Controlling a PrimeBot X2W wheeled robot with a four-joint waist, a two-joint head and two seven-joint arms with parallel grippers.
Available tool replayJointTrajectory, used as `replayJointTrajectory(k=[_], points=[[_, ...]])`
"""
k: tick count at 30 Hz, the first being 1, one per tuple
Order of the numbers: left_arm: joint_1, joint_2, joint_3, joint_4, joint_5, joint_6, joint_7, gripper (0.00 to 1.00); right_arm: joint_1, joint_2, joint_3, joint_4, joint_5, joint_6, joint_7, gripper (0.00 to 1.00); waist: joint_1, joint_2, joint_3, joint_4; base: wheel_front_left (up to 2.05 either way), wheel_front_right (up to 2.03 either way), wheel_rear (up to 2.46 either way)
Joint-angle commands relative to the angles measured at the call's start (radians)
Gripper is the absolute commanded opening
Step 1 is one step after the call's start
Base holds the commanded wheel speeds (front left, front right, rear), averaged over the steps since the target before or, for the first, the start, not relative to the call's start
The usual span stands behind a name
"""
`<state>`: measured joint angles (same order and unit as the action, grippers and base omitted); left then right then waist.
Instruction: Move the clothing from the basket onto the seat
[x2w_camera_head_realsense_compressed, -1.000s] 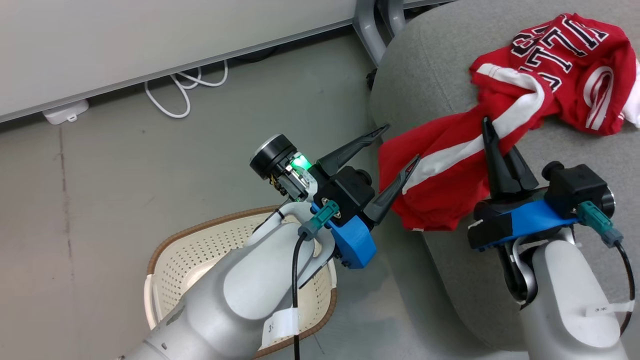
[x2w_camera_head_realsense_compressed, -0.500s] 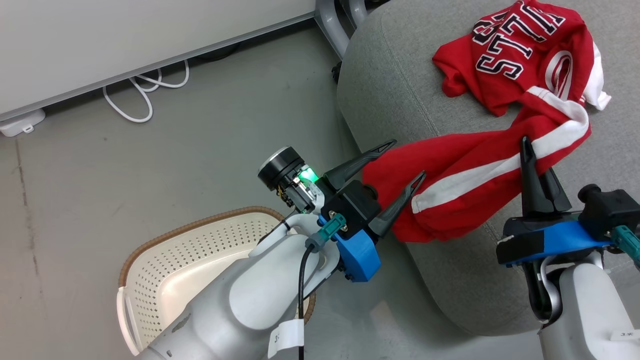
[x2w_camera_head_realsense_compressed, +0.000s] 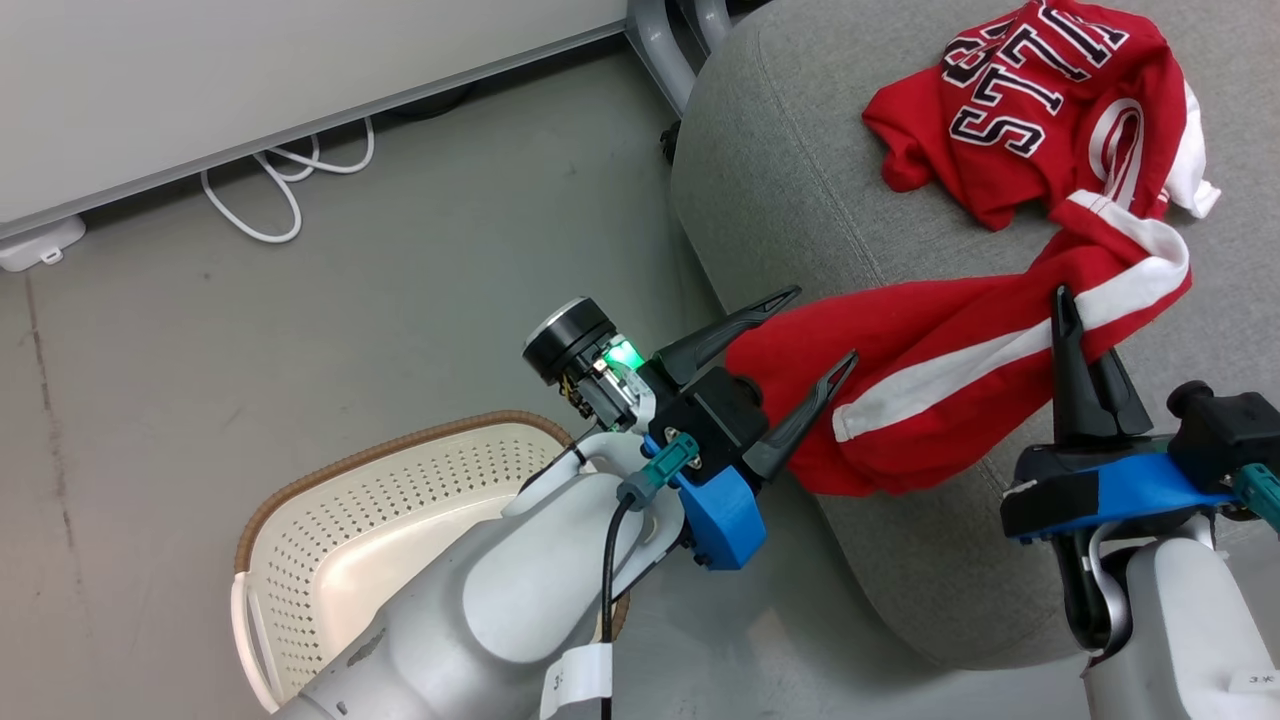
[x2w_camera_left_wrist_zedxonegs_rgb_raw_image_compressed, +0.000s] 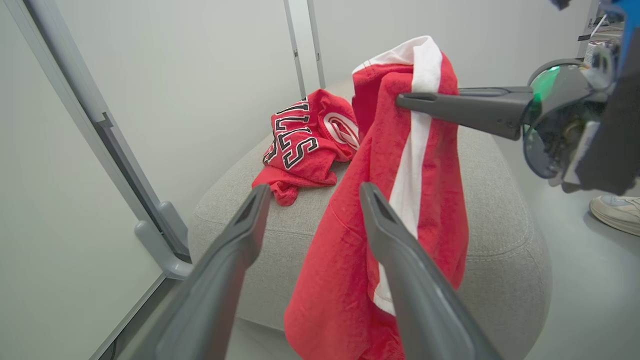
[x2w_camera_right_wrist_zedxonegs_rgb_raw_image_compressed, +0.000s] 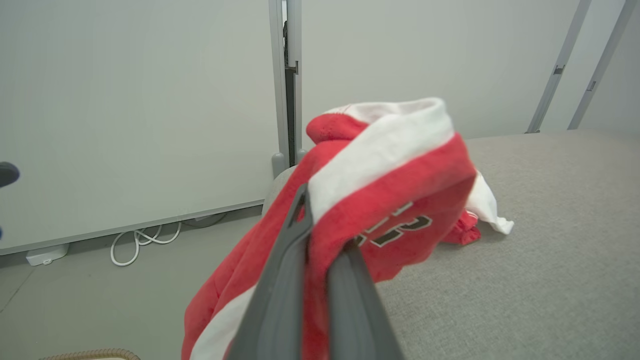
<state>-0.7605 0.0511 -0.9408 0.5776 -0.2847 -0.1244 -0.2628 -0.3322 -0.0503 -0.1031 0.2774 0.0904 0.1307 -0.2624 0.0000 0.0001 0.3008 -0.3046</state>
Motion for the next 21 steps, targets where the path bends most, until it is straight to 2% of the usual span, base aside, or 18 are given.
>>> replayJointTrajectory(k=[1, 10, 16, 21], points=[[-0.008, 0.0, 0.005, -0.003, -0.001, -0.005, -0.003, 1.0, -0.008, 0.0, 0.001, -0.002, 0.001, 0.0, -0.004, 0.0, 0.0, -0.0001, 0.003, 0.001, 0.0, 0.0, 0.0], [-0.039, 0.002, 0.012, -0.007, 0.021, 0.001, -0.003, 1.0, -0.133, -0.029, 0.007, -0.029, 0.0, 0.0, -0.004, 0.0, 0.0, -0.0001, 0.067, 0.001, 0.0, 0.0, 0.0], [-0.08, 0.022, 0.015, -0.001, 0.034, 0.001, -0.003, 1.0, -0.294, -0.096, -0.033, -0.073, 0.006, 0.0, -0.004, 0.0, 0.0, -0.0001, 0.16, 0.004, 0.0, 0.0, 0.0], [-0.131, 0.039, 0.01, -0.001, 0.05, 0.0, 0.003, 1.0, -0.455, -0.166, -0.111, -0.122, 0.009, 0.0, -0.004, 0.0, 0.0, -0.0001, 0.257, 0.01, 0.0, 0.0, 0.0]])
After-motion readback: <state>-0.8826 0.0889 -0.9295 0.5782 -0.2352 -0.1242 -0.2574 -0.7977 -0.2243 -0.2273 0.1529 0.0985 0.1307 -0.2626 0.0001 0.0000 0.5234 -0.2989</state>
